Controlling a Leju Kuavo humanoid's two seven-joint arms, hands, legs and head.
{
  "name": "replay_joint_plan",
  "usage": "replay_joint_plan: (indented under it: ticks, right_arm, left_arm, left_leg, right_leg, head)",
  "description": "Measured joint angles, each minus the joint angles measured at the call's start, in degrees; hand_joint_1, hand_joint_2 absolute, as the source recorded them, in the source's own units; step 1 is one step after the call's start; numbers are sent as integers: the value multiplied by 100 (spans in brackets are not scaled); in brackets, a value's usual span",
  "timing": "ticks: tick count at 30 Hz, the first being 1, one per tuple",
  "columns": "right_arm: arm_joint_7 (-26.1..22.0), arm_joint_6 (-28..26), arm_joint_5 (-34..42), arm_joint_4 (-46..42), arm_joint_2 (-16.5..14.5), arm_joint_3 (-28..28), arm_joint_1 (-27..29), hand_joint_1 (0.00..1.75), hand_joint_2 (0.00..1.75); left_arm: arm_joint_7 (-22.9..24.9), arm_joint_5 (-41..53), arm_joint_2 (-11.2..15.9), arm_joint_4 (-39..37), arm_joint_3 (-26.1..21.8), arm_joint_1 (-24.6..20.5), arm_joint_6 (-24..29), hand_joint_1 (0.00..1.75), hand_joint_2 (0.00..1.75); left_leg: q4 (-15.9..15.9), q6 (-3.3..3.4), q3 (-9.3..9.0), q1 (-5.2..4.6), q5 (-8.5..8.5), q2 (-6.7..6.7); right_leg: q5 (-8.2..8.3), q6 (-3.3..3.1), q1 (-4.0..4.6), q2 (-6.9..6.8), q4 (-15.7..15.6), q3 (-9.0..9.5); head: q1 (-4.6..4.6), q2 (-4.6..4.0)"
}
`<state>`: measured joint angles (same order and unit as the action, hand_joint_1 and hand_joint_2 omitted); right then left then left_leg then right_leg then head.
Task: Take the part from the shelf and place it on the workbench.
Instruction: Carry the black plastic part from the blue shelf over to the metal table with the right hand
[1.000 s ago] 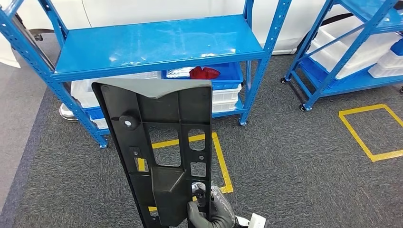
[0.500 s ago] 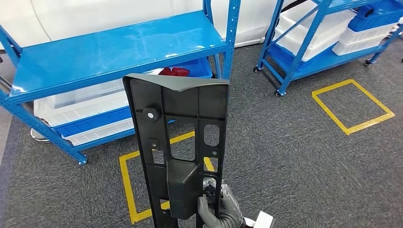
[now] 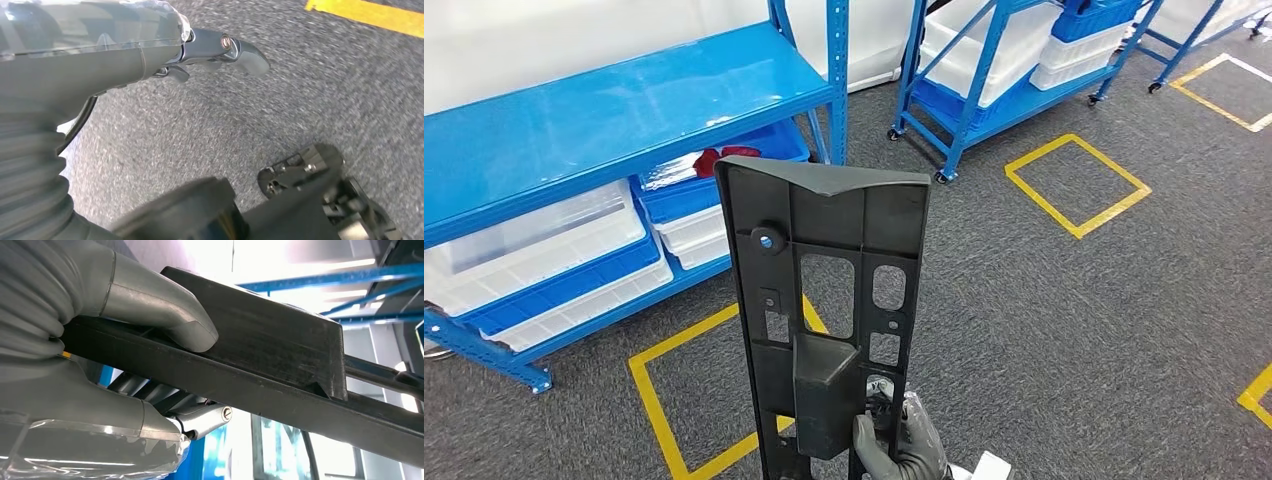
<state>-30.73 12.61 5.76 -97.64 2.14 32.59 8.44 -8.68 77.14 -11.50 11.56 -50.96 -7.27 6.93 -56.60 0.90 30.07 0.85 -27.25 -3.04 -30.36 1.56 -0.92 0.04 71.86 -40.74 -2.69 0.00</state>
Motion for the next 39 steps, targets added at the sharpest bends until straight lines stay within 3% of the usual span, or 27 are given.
replay_joint_plan:
  ticks: [1,3,5,7,9,11,13,14,16,18,20,22,24,26,28,29,30,31,33,35,37,38,39]
  right_arm:
    - [9,-4,-1,-7,2,-4,1,175,175]
    - [36,-10,-8,-36,0,-9,-11,175,175]
    - [67,-7,-16,-69,-4,-13,-21,175,175]
    - [97,1,-22,-93,-10,-19,-17,175,175]
    - [115,7,-31,-113,-20,-26,-20,175,175]
    - [117,12,-38,-125,-38,-32,-24,175,175]
    - [119,13,-41,-127,-48,-38,-9,175,175]
    - [120,13,-43,-127,-48,-42,0,175,175]
    - [122,11,-52,-132,-49,-56,20,175,175]
    - [121,8,-65,-145,-50,-70,38,175,175]
    - [120,5,-74,-157,-51,-82,59,175,175]
    - [119,3,-81,-165,-51,-96,88,175,175]
    - [109,1,-91,-176,-50,-105,108,175,175]
    - [91,-7,-101,-185,-49,-108,114,175,175]
    - [73,-17,-104,-186,-45,-111,132,175,175]
    - [63,-24,-105,-186,-43,-114,145,175,175]
    - [54,-33,-107,-186,-40,-117,155,175,175]
    - [42,-48,-108,-186,-38,-119,162,175,175]
    - [16,-77,-110,-186,-35,-118,162,175,175]
    - [-3,-91,-111,-186,-32,-117,163,175,175]
    - [-11,-93,-111,-186,-24,-116,173,175,175]
    - [-13,-93,-111,-187,-20,-116,178,175,175]
    - [-13,-93,-111,-187,-16,-115,179,175,175]
  left_arm:
    - [7,2,-3,0,1,-5,-3,0,175]
    - [27,7,-9,0,2,-12,-8,0,175]
    - [48,12,-12,0,3,-23,-7,0,175]
    - [64,17,-13,0,4,-47,-7,0,175]
    - [69,22,-13,0,6,-67,-7,0,175]
    - [66,22,-13,0,6,-67,-7,0,175]
    - [61,28,-13,0,6,-79,-6,0,175]
    - [62,41,-13,0,7,-88,-5,0,175]
    - [76,67,-11,0,9,-81,-1,0,175]
    - [86,80,-9,0,11,-56,2,0,175]
    - [93,85,-10,0,17,-49,2,0,175]
    - [101,90,-15,0,36,-52,-2,0,175]
    - [101,93,-23,0,57,-55,-3,0,175]
    - [93,93,-26,0,66,-47,-2,0,175]
    - [85,93,-23,0,69,-26,1,0,175]
    - [81,92,-22,0,72,-21,2,0,175]
    - [75,92,-21,0,77,-21,2,0,175]
    - [69,90,-22,0,84,-23,3,0,175]
    - [57,82,-25,0,95,-26,5,0,175]
    - [48,74,-25,0,97,-27,9,0,175]
    - [43,66,-24,0,97,-44,11,0,175]
    - [41,62,-23,0,97,-57,12,0,175]
    - [38,56,-22,0,97,-67,12,0,175]
  left_leg:
    - [-4,-15,-12,0,-12,-63]
    - [-15,-62,-34,-24,-40,-166]
    - [-21,-124,-50,-51,-58,-248]
    - [-23,-193,-69,-45,-81,-290]
    - [-245,-249,3,-24,-267,-96]
    - [-913,-277,286,-12,-655,167]
    - [-1580,-286,586,-11,-903,240]
    - [-1663,-283,624,-11,-866,249]
    - [-1165,-257,400,-9,-485,307]
    - [-421,-212,76,-1,-160,551]
    - [-106,-173,-44,-4,-115,705]
    - [-52,-118,-54,0,-103,609]
    - [7,-42,-77,20,-58,473]
    - [39,9,-86,11,-41,317]
    - [38,24,-84,-8,-51,149]
    - [35,22,-87,-12,-60,67]
    - [31,15,-92,-13,-72,-7]
    - [23,0,-104,-13,-89,-76]
    - [-7,-52,-137,-30,-142,-193]
    - [-23,-112,-162,-62,-187,-299]
    - [-12,-169,-191,-73,-216,-420]
    - [-34,-201,-200,-60,-255,-391]
    - [-132,-229,-171,-45,-341,-281]
  right_leg:
    - [191,-11,-1,-72,-402,227]
    - [418,-73,37,-254,-1132,622]
    - [433,-149,82,-296,-1350,713]
    - [457,-216,77,-183,-1371,699]
    - [489,-291,47,-81,-1413,709]
    - [510,-342,40,23,-1427,704]
    - [516,-358,56,151,-1421,694]
    - [518,-359,61,226,-1415,694]
    - [516,-352,62,394,-1393,706]
    - [514,-321,66,548,-1359,691]
    - [537,-250,58,666,-1343,635]
    - [573,-170,44,752,-1351,589]
    - [473,-121,61,541,-1198,504]
    - [139,-85,63,191,-592,213]
    - [-152,-43,26,70,144,-143]
    - [-159,-23,5,51,293,-214]
    - [-62,-8,-14,27,220,-170]
    - [112,-2,-27,-26,-69,-11]
    - [409,-28,-5,-297,-864,416]
    - [468,-96,51,-485,-1272,616]
    - [455,-170,74,-384,-1309,607]
    - [464,-204,69,-310,-1332,612]
    - [477,-244,57,-239,-1356,621]
  head:
    - [0,0]
    - [0,0]
    - [0,0]
    - [0,0]
    - [0,0]
    - [0,0]
    - [0,0]
    - [0,0]
    - [0,0]
    - [0,0]
    - [-1,1]
    - [-1,1]
    - [1,0]
    - [1,0]
    - [1,0]
    - [1,0]
    - [0,0]
    - [0,0]
    - [1,0]
    - [0,0]
    - [-1,0]
    - [0,0]
    - [0,0]
